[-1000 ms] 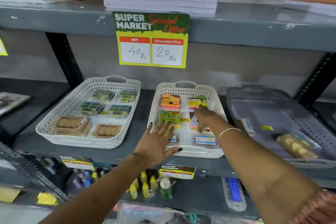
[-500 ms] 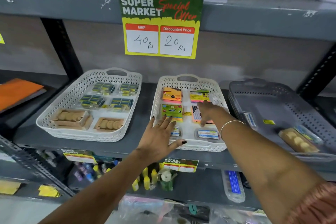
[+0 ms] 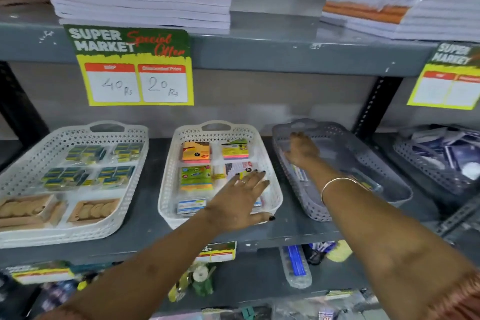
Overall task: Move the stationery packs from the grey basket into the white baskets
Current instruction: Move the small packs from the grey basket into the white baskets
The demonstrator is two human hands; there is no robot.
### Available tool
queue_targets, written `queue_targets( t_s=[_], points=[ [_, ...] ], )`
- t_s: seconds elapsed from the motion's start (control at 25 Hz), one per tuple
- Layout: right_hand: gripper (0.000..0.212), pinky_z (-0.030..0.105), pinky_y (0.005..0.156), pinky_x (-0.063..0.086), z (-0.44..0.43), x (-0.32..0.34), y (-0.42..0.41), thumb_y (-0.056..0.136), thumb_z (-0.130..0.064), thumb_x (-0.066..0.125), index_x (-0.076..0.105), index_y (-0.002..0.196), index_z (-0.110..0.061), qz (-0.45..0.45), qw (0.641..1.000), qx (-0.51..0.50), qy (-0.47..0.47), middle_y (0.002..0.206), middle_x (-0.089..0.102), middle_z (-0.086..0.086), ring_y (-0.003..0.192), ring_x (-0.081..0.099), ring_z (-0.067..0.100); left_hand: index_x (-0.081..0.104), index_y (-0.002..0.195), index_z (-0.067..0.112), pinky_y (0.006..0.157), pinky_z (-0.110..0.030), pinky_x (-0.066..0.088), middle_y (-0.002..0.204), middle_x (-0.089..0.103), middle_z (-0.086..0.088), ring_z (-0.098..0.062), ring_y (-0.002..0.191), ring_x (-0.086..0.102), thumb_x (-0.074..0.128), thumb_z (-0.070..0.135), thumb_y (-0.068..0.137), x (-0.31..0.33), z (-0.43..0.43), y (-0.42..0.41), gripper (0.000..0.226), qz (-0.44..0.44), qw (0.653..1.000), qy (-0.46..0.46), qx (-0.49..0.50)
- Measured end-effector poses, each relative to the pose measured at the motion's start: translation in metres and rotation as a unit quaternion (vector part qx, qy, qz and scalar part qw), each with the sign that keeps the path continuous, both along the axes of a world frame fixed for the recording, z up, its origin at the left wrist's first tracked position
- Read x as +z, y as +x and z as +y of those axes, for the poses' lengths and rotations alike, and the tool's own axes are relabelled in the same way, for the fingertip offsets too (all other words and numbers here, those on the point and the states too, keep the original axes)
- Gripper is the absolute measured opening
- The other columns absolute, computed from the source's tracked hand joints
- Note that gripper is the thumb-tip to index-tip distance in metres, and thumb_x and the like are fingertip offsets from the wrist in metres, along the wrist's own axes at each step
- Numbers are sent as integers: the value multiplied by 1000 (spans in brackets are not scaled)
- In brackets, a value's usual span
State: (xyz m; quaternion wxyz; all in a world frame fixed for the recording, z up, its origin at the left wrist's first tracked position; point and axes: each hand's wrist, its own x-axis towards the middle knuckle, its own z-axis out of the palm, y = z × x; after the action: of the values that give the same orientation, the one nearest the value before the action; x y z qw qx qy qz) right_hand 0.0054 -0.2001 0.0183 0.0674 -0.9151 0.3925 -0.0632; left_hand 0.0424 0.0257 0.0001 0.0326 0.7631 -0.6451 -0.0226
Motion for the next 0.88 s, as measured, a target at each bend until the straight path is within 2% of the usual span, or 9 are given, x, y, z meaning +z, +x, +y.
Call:
queue_targets(
  t_s=[0.12,0.2,0.32,0.6,0.72,0.88],
  points=[
    [53,43,105,42,-14,-18,-21,93,-28,55,40,138,-4,73,996,-29,42,143,42,23,133,42,36,12,149,16,119,-42,9,161,3,-5,-19,148,3,40,59,89,-8,-26,-11,79,4,999,31,-32],
    [48,42,104,41,-14,-29,-26,94,-21,51,40,137,-3,92,994,-24,58,140,44,25,130,45,38,15,148,16,119,-42,13,161,5,-6,-19,148,5,41,59,89,-14,-35,-13,78,-13,998,43,-45],
    [43,40,102,44,-10,-36,-27,93,-7,46,42,136,-1,79,993,-49,74,140,48,24,129,49,37,16,148,17,119,-43,14,161,4,-6,-20,148,6,42,60,88,-19,-36,-12,78,-29,997,46,-50],
    [55,39,102,45,-5,-36,-18,91,-2,51,32,143,1,30,983,-140,116,142,48,21,130,50,35,17,148,18,119,-46,18,161,4,-8,-23,148,5,46,59,86,-23,-36,-15,79,-29,998,40,-37],
    [47,39,98,48,-3,-33,-19,91,-9,54,41,136,0,23,978,-180,105,137,54,18,125,54,34,15,148,18,119,-47,17,161,3,-7,-24,148,4,44,60,87,-24,-35,-13,79,-34,998,41,-37],
    [50,40,92,53,-2,-12,-23,87,-17,63,50,132,-2,34,978,-198,55,134,57,16,121,58,32,10,149,18,119,-46,15,161,-2,-5,-22,148,1,40,62,87,-19,-33,-16,82,-32,999,32,-12]
  ],
)
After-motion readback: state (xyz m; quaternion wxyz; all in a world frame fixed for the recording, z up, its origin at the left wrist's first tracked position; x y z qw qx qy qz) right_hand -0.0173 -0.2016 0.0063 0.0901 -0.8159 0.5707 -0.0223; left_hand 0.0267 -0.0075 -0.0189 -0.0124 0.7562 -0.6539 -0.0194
